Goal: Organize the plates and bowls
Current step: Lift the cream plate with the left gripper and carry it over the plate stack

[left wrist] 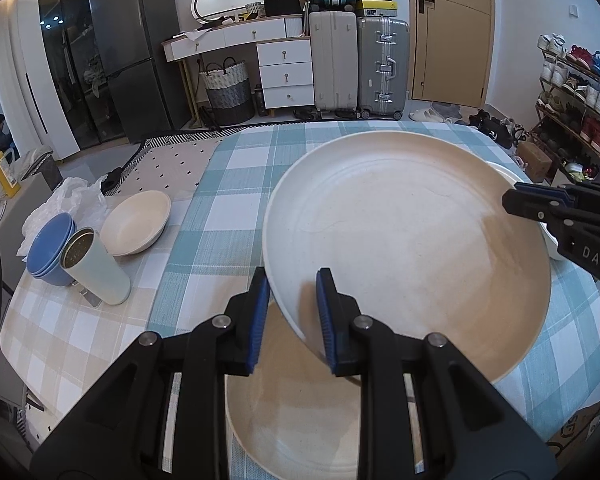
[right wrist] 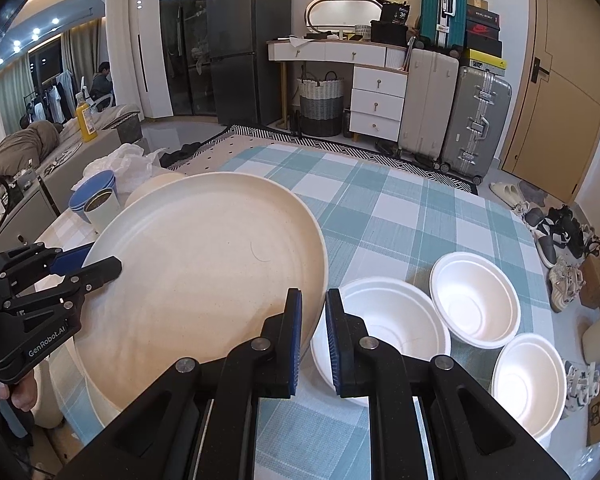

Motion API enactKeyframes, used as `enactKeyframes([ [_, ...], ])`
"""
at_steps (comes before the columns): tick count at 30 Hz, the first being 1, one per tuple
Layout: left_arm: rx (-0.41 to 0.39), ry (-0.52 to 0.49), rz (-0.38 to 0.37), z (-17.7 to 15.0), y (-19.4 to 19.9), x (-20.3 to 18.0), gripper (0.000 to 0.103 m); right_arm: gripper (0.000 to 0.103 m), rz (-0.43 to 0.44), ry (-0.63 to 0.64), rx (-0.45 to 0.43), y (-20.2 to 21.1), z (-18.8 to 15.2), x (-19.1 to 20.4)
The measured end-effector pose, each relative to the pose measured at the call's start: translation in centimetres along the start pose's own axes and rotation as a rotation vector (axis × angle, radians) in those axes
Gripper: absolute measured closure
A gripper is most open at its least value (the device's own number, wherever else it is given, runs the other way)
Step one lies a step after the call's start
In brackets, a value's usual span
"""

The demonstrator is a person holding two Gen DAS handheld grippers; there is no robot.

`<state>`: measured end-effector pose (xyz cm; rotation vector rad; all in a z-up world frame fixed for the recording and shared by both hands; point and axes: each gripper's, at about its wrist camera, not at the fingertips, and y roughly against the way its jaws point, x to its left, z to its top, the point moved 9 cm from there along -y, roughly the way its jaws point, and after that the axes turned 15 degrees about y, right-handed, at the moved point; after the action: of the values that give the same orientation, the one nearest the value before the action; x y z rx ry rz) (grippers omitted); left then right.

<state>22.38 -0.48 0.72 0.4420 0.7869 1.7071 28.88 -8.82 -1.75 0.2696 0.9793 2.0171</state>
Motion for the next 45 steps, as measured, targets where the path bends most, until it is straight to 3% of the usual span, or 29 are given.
enactKeyframes([
  [23,-0.020,0.006,0.022,-4.5,3.1,4.3,0.083,0.091,0.019,0.007,-0.020,2.2,-2.6,5.1],
  [45,-0.014,0.038,0.037,-8.2,0.2,8.4,0.083,0.091,0.043,0.008,0.031,-0.8,-5.3,9.4],
])
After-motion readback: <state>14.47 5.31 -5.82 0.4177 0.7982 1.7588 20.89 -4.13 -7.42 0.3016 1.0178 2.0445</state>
